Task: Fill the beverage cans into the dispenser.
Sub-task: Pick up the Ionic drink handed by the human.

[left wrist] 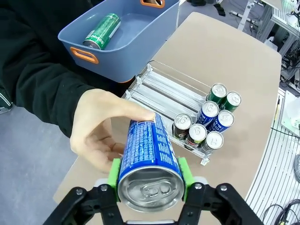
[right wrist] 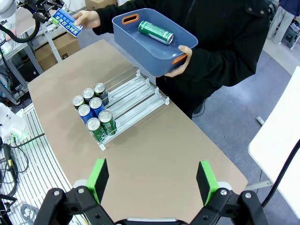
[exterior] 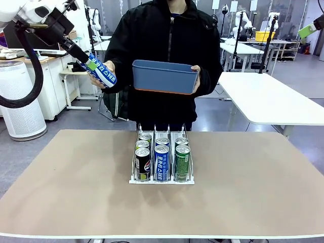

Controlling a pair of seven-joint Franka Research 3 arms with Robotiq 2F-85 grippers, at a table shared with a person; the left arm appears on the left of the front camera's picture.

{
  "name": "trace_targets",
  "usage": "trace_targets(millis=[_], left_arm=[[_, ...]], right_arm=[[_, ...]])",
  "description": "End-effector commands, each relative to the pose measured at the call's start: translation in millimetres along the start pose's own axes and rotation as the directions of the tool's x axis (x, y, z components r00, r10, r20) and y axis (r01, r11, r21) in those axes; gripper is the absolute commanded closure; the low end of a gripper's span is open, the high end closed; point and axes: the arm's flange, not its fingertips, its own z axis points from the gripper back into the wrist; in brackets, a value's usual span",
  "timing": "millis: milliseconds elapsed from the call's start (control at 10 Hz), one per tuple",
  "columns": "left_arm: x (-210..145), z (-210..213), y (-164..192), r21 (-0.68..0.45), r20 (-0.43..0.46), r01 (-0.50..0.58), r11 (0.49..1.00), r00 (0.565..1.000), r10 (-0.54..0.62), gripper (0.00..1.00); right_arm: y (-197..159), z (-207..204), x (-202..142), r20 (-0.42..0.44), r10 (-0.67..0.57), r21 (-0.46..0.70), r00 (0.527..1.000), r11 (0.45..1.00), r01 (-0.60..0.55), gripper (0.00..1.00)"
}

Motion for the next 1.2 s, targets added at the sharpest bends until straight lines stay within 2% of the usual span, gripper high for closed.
trace_targets(millis=[0, 100, 200, 300, 400, 500, 600, 800, 900, 1000, 1100], left_arm=[[-1.9, -0.7, -1.7, 0.029, -0.003, -0.012, 1.000, 1.000, 0.012, 0.64], [-2.8, 0.6, -1.0, 0.041, 0.001, -0.017, 0.999, 1.000, 0.017, 0.96], [-3.3, 0.9, -0.6, 0.042, 0.003, -0.022, 0.999, 1.000, 0.022, 0.83], [-4.5, 0.0, -0.5, 0.044, 0.005, -0.026, 0.999, 1.000, 0.026, 0.62], [-5.1, 0.2, -0.4, 0.047, 0.006, -0.027, 0.999, 1.000, 0.027, 1.00], [-5.5, 1.1, -0.5, 0.046, 0.006, -0.028, 0.999, 1.000, 0.028, 0.82], [-5.0, 1.5, -1.9, 0.047, 0.005, -0.027, 0.999, 1.000, 0.027, 1.00], [-4.8, 3.0, -2.7, 0.053, -0.002, -0.021, 0.998, 1.000, 0.021, 1.00], [-4.4, 4.0, -3.2, 0.052, -0.001, -0.021, 0.998, 1.000, 0.021, 0.62], [-4.7, 4.0, -3.5, 0.052, -0.001, -0.020, 0.998, 1.000, 0.020, 0.62], [-4.4, 5.0, -3.9, 0.044, -0.002, -0.023, 0.999, 1.000, 0.024, 0.82]], right_arm=[[1.4, -1.1, 1.5, 0.003, -0.005, 0.013, 1.000, 1.000, 0.005, 0.00], [1.4, -1.1, 1.5, 0.003, -0.005, 0.013, 1.000, 1.000, 0.005, 0.00], [1.4, -1.1, 1.5, 0.003, -0.005, 0.013, 1.000, 1.000, 0.005, 0.00], [1.4, -1.1, 1.5, 0.003, -0.005, 0.013, 1.000, 1.000, 0.005, 0.00], [1.4, -1.1, 1.5, 0.003, -0.005, 0.013, 1.000, 1.000, 0.005, 0.00], [1.4, -1.1, 1.5, 0.003, -0.005, 0.013, 1.000, 1.000, 0.005, 0.00], [1.4, -1.1, 1.5, 0.003, -0.005, 0.013, 1.000, 1.000, 0.005, 0.00], [1.4, -1.1, 1.5, 0.003, -0.005, 0.013, 1.000, 1.000, 0.005, 0.00], [1.4, -1.1, 1.5, 0.003, -0.005, 0.013, 1.000, 1.000, 0.005, 0.00], [1.4, -1.1, 1.5, 0.003, -0.005, 0.013, 1.000, 1.000, 0.005, 0.00], [1.4, -1.1, 1.5, 0.003, -0.005, 0.013, 1.000, 1.000, 0.005, 0.00]])
